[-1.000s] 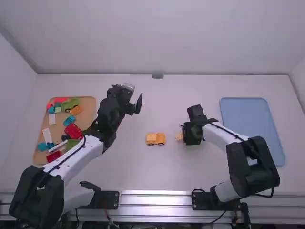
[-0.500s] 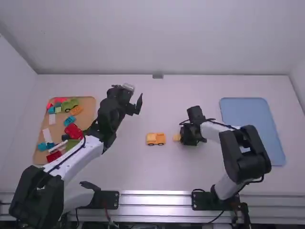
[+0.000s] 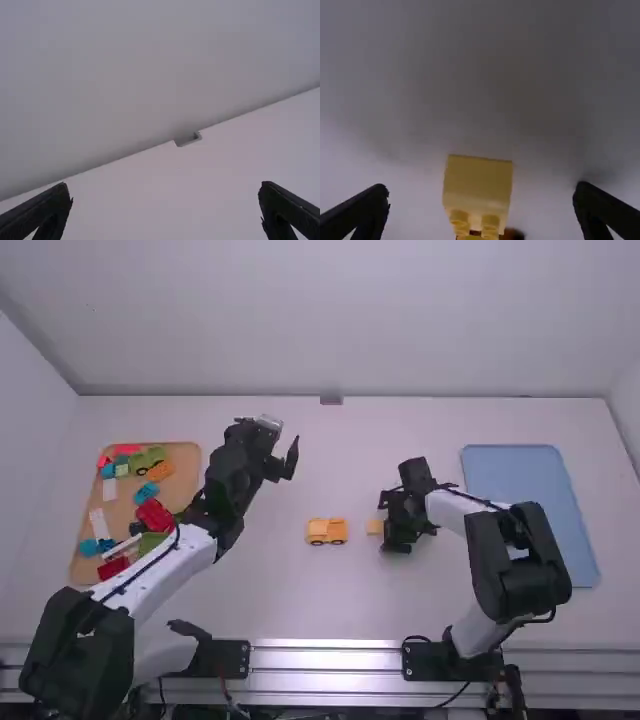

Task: Assemble lego blocks to make yellow taxi

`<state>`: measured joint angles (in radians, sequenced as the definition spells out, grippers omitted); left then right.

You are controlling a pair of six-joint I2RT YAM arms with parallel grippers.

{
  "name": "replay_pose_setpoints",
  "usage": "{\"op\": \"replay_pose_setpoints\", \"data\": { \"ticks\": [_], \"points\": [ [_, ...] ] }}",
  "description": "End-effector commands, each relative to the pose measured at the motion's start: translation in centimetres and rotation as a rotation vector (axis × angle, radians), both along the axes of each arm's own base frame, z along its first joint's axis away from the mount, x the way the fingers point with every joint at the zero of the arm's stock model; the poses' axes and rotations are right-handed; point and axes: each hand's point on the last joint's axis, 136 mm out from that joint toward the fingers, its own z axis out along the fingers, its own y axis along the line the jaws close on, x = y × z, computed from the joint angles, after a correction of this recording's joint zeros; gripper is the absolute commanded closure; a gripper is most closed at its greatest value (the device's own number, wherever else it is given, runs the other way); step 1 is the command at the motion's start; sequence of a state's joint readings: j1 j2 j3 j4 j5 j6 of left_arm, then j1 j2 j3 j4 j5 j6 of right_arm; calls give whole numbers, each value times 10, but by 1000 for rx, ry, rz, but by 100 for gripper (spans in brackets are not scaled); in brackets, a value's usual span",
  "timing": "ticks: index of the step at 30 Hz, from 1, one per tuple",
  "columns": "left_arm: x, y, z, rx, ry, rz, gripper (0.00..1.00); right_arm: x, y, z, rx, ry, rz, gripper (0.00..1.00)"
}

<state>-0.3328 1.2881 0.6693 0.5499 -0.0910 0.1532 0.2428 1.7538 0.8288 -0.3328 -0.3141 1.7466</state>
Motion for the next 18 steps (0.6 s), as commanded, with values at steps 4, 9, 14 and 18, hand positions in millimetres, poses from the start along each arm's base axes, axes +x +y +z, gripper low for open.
{"op": "replay_pose_setpoints", "data": {
  "ticks": [4, 9, 14, 18],
  "points": [
    [-2, 1, 3, -8, -8, 5, 1, 43, 0, 56, -23, -128, 196, 1],
    [-2, 1, 1, -7, -4, 6, 1, 73, -5, 130, -70, -258, 411, 1],
    [-4, 2, -8, 8, 33, 8, 1, 96, -12, 182, -205, -425, 647, 1],
    [-3, 17, -17, 45, 64, 84, 1, 115, -52, 192, -487, -449, 714, 1]
  ]
}}
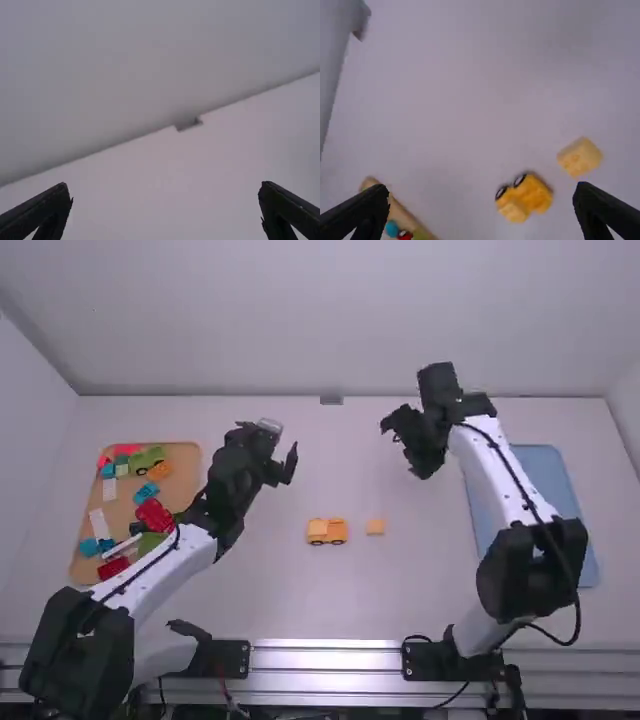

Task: Assemble lego blocks to make yellow taxi

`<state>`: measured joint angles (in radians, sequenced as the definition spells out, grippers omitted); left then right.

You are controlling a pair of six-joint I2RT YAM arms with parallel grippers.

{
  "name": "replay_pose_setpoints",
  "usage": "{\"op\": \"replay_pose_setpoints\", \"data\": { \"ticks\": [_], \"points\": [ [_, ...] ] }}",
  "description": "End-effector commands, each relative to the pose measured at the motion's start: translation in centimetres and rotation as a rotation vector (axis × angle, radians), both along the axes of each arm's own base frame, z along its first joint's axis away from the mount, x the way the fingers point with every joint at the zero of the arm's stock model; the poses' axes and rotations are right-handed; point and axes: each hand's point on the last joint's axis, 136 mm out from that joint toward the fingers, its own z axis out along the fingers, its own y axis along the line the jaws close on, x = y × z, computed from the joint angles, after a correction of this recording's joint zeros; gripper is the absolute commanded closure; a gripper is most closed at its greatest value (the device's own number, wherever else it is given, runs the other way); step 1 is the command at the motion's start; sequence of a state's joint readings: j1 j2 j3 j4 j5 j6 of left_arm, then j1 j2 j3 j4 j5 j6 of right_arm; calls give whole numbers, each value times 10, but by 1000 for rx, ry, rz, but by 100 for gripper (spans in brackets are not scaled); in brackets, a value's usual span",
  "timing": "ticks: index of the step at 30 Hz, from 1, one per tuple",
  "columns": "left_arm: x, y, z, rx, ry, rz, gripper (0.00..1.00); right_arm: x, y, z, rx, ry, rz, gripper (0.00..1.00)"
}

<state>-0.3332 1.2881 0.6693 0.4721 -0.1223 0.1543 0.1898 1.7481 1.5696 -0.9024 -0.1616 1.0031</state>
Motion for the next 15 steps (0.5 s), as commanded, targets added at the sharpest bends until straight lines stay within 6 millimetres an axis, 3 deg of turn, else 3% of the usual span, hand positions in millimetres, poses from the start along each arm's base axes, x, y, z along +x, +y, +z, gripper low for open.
{"op": "replay_pose_setpoints", "data": {
  "ticks": [1, 4, 7, 9, 10, 11, 13, 15],
  "points": [
    [1, 18, 1, 13, -6, 103, 1, 12, -36, 14, -265, -105, 99, 1],
    [1, 23, 2, -29, -6, 142, 1, 36, -19, 28, -258, -250, 268, 1],
    [-1, 13, -1, -19, 9, 80, 1, 49, 44, 63, -126, -567, 754, 1],
    [-3, 5, -7, 9, 28, 22, 1, 30, 79, 85, -53, -785, 1106, 1],
    [-7, -2, -13, 30, 50, -28, 1, 8, 95, 95, -26, -938, 1345, 1],
    [-7, -3, -13, 32, 52, -35, 1, 5, 96, 96, -27, -955, 1373, 1],
    [-13, -14, -22, 57, 83, -115, 1, -27, 104, 101, -38, -1191, 1682, 1],
    [-21, -26, -28, 88, 104, -209, 1, -45, 102, 102, -32, -1314, 1804, 1]
  ]
}}
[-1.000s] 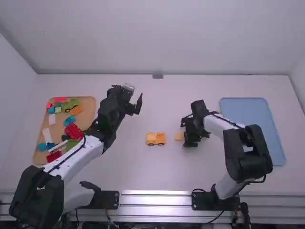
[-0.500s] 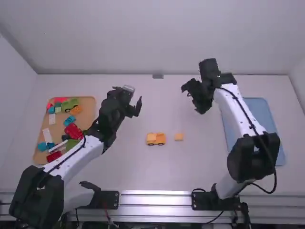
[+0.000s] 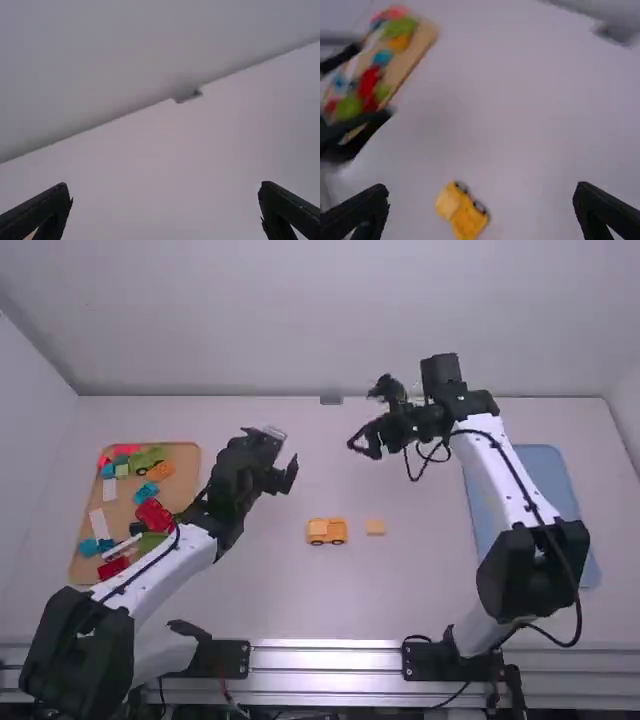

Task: Assemble lego blocks to make yellow taxi

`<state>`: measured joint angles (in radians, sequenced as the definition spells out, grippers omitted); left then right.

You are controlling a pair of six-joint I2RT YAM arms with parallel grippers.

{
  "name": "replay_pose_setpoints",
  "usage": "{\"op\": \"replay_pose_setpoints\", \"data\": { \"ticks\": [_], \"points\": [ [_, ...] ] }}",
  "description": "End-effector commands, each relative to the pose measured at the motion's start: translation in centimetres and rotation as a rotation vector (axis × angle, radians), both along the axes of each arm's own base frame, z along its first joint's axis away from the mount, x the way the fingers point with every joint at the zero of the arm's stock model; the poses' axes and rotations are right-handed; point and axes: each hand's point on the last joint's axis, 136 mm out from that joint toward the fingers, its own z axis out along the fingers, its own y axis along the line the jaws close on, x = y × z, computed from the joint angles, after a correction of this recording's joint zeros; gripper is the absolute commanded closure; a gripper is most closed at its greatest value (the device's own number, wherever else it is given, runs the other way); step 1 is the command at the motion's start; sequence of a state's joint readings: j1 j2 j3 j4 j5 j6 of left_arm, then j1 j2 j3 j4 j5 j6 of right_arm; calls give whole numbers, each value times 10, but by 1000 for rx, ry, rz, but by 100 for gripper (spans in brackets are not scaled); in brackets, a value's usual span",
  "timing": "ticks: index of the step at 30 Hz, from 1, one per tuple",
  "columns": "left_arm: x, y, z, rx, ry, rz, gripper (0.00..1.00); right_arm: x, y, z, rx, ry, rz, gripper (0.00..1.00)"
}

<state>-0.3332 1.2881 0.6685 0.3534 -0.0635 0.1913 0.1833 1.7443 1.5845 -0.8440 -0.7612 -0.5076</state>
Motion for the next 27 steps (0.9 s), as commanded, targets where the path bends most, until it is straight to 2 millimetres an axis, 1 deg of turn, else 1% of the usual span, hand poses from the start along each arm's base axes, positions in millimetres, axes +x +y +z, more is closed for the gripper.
{"op": "replay_pose_setpoints", "data": {
  "ticks": [1, 2, 5, 6, 7, 8, 9, 10, 11, 13, 14, 16, 19, 20, 21, 23, 24, 27],
  "points": [
    [-14, -24, -2, 36, 3, -187, 1, -30, 15, 47, 155, -500, 465, 1],
    [-21, -34, -4, 56, 14, -266, 1, -34, 13, 46, 145, -551, 514, 1],
    [-34, -50, -3, 68, 36, -414, 1, -37, 14, 44, 129, -632, 579, 1],
    [-45, -61, -1, 75, 37, -538, 1, -39, 14, 44, 128, -639, 591, 1],
    [-58, -71, 2, 76, 27, -666, 1, -36, 11, 41, 107, -639, 587, 1],
    [-58, -71, 2, 76, 27, -666, 1, -36, 11, 41, 107, -639, 587, 1],
    [-70, -78, 4, 69, 7, -784, 1, -34, 7, 34, 61, -614, 574, 1],
    [-74, -80, 4, 65, -3, -829, 1, -34, 5, 30, 35, -591, 568, 1],
    [-82, -83, 2, 69, -20, -898, 1, -38, 3, 24, 14, -551, 565, 1],
    [-87, -83, -2, 69, -32, -944, 1, -44, -1, 19, 6, -532, 582, 1],
    [-91, -84, -7, 62, -35, -979, 1, -53, -6, 12, 25, -538, 621, 1],
    [-93, -86, -13, 67, -33, -1001, 1, -61, -10, 3, 58, -556, 650, 1],
    [-95, -89, -24, 63, -27, -1044, 1, -70, -16, -16, 110, -564, 662, 1],
    [-96, -90, -27, 65, -27, -1059, 1, -71, -18, -24, 123, -563, 652, 1],
    [-98, -91, -34, 66, -25, -1088, 1, -72, -22, -38, 148, -556, 622, 1],
    [-100, -93, -44, 57, -17, -1122, 1, -69, -26, -54, 185, -545, 560, 1],
    [-101, -94, -45, 55, -15, -1126, 1, -68, -26, -56, 191, -543, 550, 1],
    [-101, -98, -60, 7, 14, -1161, 1, -61, -32, -83, 199, -506, 452, 1]
  ]
}}
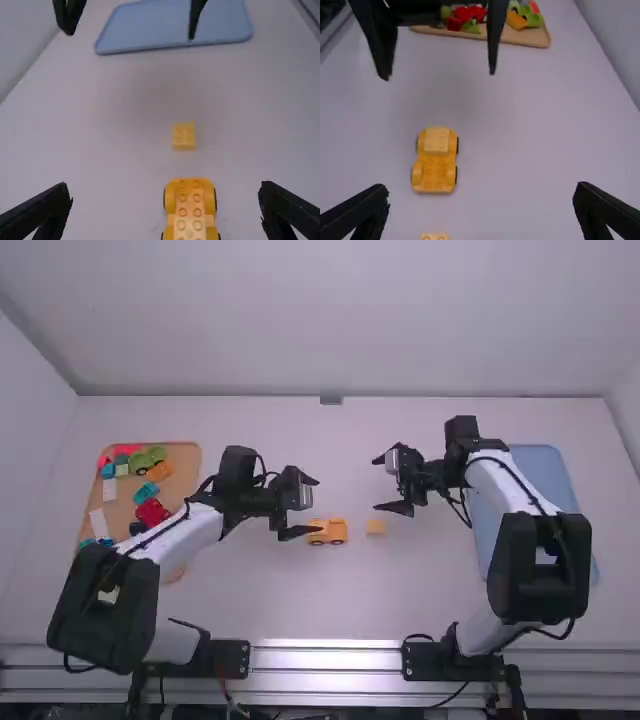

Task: Assemble lego blocks to make yellow taxi

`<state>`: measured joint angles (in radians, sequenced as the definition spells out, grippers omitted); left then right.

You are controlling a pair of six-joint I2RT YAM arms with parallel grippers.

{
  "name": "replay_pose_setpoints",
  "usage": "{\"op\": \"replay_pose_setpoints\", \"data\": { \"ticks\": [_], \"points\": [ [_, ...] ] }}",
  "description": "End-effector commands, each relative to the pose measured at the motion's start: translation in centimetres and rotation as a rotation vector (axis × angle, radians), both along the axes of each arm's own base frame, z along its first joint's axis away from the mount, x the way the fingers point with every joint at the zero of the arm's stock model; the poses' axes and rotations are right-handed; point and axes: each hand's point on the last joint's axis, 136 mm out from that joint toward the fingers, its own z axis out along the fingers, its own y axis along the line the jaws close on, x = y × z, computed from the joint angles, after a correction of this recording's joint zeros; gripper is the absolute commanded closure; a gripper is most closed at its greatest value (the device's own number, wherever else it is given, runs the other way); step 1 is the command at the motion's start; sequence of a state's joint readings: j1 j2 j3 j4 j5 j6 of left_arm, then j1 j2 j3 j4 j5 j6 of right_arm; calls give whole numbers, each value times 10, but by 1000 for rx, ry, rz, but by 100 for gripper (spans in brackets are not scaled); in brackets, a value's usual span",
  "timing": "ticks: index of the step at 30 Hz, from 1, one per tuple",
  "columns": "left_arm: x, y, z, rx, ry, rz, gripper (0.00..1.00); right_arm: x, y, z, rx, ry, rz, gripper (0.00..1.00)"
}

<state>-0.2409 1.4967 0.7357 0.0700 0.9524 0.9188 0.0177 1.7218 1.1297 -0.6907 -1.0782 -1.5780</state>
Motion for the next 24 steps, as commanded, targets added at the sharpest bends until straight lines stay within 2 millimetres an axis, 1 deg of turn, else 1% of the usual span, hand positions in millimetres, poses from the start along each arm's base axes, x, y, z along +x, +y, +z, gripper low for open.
{"op": "replay_pose_setpoints", "data": {
  "ticks": [1, 2, 3, 4, 5, 7, 11, 15, 17, 18, 20, 22, 24],
  "points": [
    [-8, -5, -7, -50, 17, -79, 1, -5, 1, -9, 69, 115, -70, 1],
    [-9, -6, -9, -55, 26, -84, 1, -4, 0, -13, 74, 125, -84, 1],
    [-9, -7, -16, -56, 39, -95, 1, -3, -2, -23, 79, 143, -118, 1],
    [-9, -7, -17, -55, 40, -95, 1, -3, -2, -24, 79, 145, -121, 1],
    [-7, -7, -24, -53, 52, -94, 1, -5, -4, -32, 79, 147, -137, 1],
    [-5, -8, -34, -50, 69, -94, 1, -13, -4, -48, 79, 125, -134, 1],
    [-3, -8, -45, -40, 84, -87, 1, -27, -4, -65, 80, 123, -133, 1],
    [3, -6, -51, -13, 73, -64, 1, -36, -6, -80, 52, 138, -146, 1],
    [4, -4, -53, 1, 70, -52, 1, -39, -7, -84, 40, 147, -150, 1],
    [4, -4, -53, 1, 69, -53, 1, -39, -9, -91, 21, 151, -157, 1],
    [4, -5, -52, -3, 71, -56, 1, -37, -9, -98, 11, 164, -168, 1],
    [3, -5, -52, -7, 72, -60, 0, -33, -8, -114, 20, 181, -155, 1],
    [2, -6, -52, -7, 72, -63, 1, -32, -8, -119, 19, 171, -142, 1]
  ]
}}
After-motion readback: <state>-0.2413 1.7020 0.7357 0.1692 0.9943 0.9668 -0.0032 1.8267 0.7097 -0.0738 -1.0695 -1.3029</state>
